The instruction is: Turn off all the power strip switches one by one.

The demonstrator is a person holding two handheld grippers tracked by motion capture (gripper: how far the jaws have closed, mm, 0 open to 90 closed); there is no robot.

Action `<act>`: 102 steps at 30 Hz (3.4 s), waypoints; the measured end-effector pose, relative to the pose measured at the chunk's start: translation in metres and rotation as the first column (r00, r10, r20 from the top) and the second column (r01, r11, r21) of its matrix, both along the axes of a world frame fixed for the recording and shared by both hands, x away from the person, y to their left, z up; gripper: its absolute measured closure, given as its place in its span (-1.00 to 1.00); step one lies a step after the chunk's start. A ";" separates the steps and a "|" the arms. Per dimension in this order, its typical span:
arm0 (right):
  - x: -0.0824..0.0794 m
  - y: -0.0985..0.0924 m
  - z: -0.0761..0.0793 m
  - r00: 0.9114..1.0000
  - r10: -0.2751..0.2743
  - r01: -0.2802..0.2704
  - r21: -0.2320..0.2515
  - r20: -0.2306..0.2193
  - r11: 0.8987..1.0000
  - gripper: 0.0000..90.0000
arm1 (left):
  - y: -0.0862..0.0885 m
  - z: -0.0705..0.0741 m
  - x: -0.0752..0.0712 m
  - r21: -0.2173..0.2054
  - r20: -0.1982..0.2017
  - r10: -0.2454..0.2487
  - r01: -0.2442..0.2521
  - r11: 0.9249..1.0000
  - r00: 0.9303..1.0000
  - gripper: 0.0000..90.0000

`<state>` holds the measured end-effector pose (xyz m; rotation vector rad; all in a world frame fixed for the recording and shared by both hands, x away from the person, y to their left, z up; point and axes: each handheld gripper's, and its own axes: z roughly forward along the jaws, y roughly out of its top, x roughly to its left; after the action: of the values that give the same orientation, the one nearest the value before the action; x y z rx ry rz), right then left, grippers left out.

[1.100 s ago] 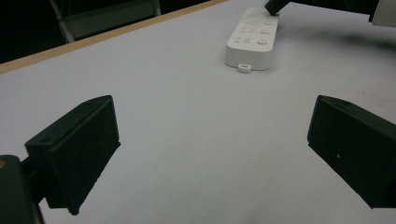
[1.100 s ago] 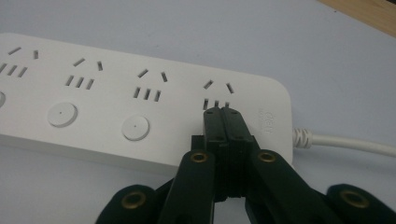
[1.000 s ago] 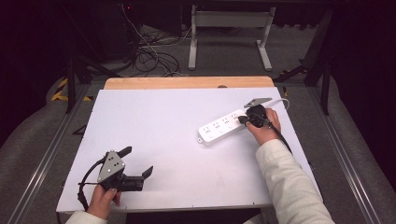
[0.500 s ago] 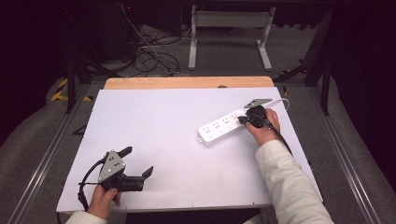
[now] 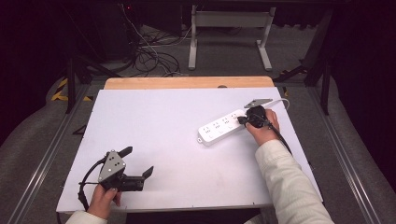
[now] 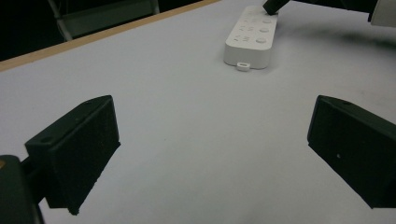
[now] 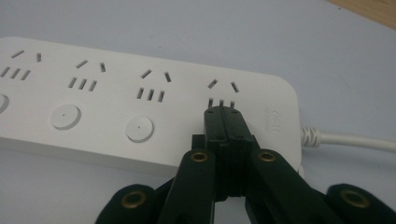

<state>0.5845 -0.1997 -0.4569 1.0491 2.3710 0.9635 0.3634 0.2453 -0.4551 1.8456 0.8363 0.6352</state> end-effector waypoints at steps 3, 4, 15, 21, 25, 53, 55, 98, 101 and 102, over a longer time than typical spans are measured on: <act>0.001 0.001 0.001 1.000 -0.006 0.006 -0.007 -0.008 1.000 1.00 | -0.001 0.000 -0.001 -0.003 -0.001 0.000 0.000 1.000 1.000 -0.94; 0.002 0.000 0.001 1.000 -0.009 0.009 0.001 -0.012 1.000 1.00 | 0.000 0.000 -0.001 -0.001 0.000 -0.002 0.002 1.000 1.000 -0.94; -0.013 -0.007 0.033 0.995 0.016 -0.022 0.063 0.097 0.998 1.00 | 0.001 0.000 0.001 -0.017 -0.003 0.010 -0.010 1.000 1.000 -0.94; -0.019 -0.010 0.037 0.995 0.029 -0.036 0.068 0.097 0.997 0.96 | 0.001 0.000 0.001 -0.010 0.001 0.011 -0.011 1.000 1.000 -0.94; -0.019 -0.011 0.038 0.995 0.027 -0.034 0.071 0.096 0.997 0.93 | 0.002 0.001 0.001 -0.007 0.004 0.012 -0.012 1.000 1.000 -0.94; -0.091 -0.037 0.076 0.975 0.074 -0.117 0.199 0.211 0.973 -0.59 | 0.003 0.001 0.000 -0.020 0.005 0.025 -0.025 0.999 1.000 -0.94; -0.099 -0.041 0.077 0.974 0.082 -0.129 0.221 0.210 0.967 -0.61 | 0.004 0.002 0.000 -0.016 0.008 0.025 -0.024 1.000 1.000 -0.94; -0.170 -0.037 -0.029 0.976 0.202 -0.216 0.248 0.081 0.944 -0.77 | 0.006 -0.003 -0.005 -0.008 0.026 -0.022 0.022 1.000 0.999 -0.96; -0.171 -0.036 -0.034 0.976 0.206 -0.217 0.223 0.072 0.950 -0.77 | 0.009 -0.005 -0.006 -0.007 0.011 -0.027 0.027 1.000 1.000 -0.96; -0.172 -0.036 -0.035 0.976 0.206 -0.217 0.214 0.071 0.953 -0.77 | 0.009 -0.005 -0.007 -0.017 0.000 -0.025 0.025 1.000 1.000 -0.97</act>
<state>0.4128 -0.2357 -0.4919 0.8455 2.4139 1.3399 0.3563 0.2545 -0.4604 1.8384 0.8150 0.6098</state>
